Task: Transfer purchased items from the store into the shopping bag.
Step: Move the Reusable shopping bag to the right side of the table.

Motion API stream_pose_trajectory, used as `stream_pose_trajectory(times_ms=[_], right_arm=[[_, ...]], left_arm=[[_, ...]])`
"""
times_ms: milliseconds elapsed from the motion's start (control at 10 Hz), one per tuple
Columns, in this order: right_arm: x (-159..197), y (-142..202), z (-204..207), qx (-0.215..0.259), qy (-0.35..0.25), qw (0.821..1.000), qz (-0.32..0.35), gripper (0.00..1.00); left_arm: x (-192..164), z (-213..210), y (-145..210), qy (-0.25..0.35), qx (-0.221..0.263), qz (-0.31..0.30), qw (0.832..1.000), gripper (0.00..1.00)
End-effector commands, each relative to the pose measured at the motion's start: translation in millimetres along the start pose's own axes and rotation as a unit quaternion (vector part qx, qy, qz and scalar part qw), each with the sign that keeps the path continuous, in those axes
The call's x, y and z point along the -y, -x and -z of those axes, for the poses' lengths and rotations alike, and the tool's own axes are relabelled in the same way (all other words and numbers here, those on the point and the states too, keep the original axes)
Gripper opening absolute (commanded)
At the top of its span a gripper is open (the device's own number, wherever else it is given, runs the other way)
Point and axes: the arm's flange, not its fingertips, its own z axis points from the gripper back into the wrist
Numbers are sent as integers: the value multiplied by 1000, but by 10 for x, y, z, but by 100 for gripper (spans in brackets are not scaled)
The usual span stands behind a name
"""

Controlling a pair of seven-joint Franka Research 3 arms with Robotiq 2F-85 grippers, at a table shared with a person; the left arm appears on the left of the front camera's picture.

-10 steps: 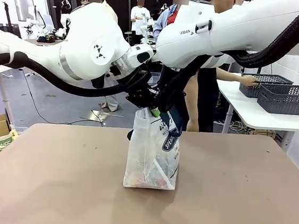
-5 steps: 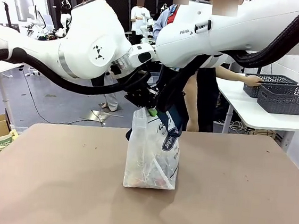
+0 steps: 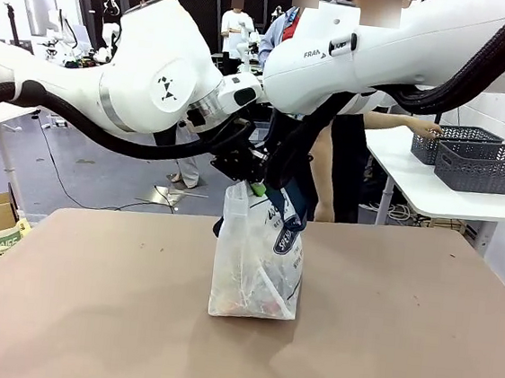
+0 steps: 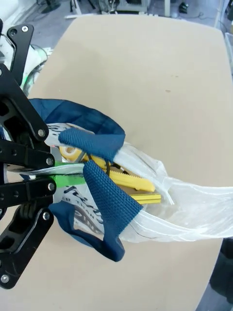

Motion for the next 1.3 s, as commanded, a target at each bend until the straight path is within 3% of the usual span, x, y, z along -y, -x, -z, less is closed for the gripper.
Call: stream_pose_trajectory(times_ms=[0, 300, 400, 900, 1200], right_arm=[[34, -16, -32, 12, -33, 999, -11, 31], [61, -15, -82, 18, -37, 999, -9, 91], [90, -2, -158, 26, -39, 999, -7, 100], [406, 86, -604, 34, -55, 998, -26, 100], [870, 276, -799, -1, -41, 997, -72, 100]], left_arm=[[0, -3, 8, -1, -1, 0, 1000, 0], [0, -3, 8, -1, -1, 0, 1000, 0], [0, -3, 8, -1, -1, 0, 1000, 0], [0, -3, 8, -1, -1, 0, 1000, 0], [0, -3, 8, -1, -1, 0, 1000, 0]])
